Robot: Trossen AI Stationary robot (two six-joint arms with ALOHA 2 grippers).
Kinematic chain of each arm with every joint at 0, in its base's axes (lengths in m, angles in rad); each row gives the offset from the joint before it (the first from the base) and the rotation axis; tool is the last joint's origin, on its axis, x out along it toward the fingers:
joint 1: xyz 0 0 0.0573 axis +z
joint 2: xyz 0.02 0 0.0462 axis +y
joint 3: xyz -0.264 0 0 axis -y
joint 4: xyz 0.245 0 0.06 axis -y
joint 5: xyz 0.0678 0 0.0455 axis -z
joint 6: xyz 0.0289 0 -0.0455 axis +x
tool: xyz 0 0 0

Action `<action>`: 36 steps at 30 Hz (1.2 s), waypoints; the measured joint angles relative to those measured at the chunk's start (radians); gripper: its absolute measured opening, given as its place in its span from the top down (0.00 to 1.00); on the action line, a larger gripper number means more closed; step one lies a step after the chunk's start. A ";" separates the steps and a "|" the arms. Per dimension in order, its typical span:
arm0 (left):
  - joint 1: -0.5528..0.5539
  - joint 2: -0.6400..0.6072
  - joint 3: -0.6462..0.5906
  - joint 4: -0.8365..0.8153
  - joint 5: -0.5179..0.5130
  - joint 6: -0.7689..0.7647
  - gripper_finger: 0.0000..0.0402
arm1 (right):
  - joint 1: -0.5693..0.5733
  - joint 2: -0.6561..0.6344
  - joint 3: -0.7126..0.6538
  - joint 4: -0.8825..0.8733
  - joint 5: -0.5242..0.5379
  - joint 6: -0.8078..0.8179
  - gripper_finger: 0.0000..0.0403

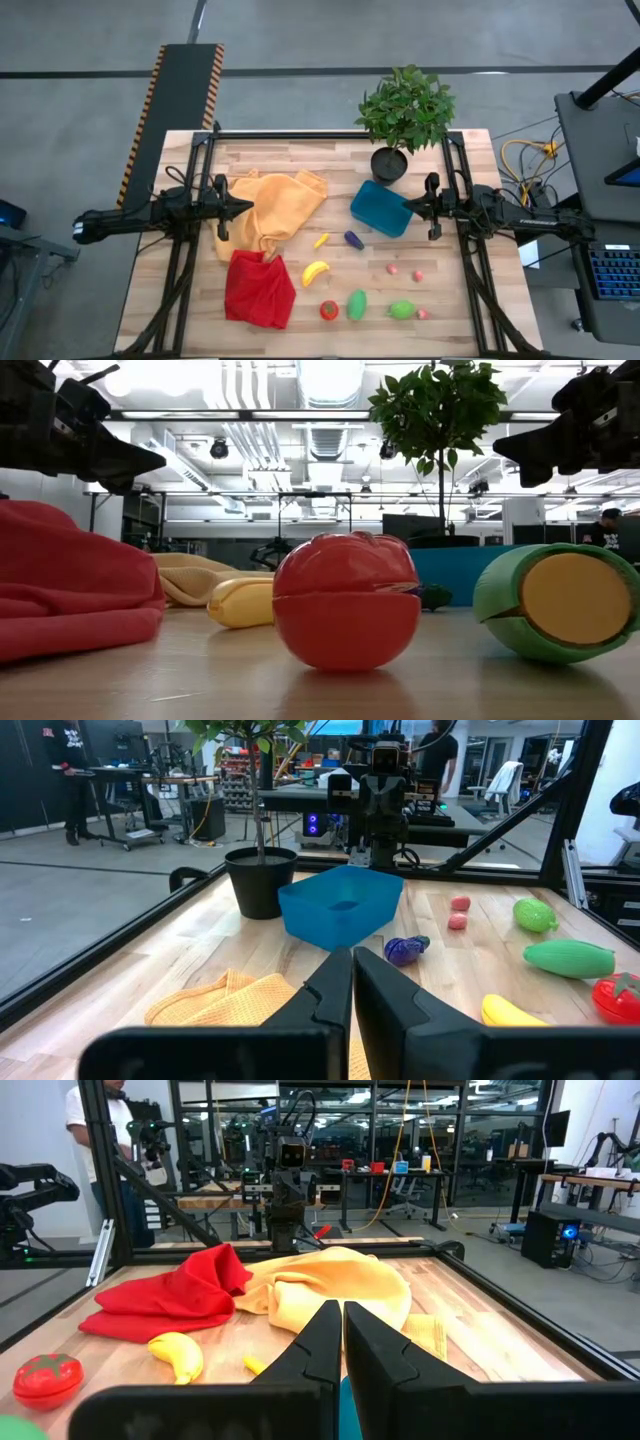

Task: Pick and placing Produce into tupperware

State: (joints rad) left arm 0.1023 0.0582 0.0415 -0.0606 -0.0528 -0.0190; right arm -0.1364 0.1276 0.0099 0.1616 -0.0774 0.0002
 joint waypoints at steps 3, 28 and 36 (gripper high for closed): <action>0.000 0.000 0.000 0.001 0.000 0.000 1.00 | 0.000 0.000 0.000 0.000 0.000 0.000 0.98; 0.000 -0.001 -0.001 0.043 -0.001 0.000 1.00 | 0.000 0.000 0.000 0.003 0.000 0.142 0.98; 0.000 0.000 -0.001 0.043 -0.001 -0.001 1.00 | 0.000 0.000 0.000 0.024 0.000 0.209 0.97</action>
State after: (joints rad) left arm 0.1020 0.0582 0.0402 -0.0172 -0.0534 -0.0202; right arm -0.1362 0.1276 0.0097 0.1852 -0.0772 0.2093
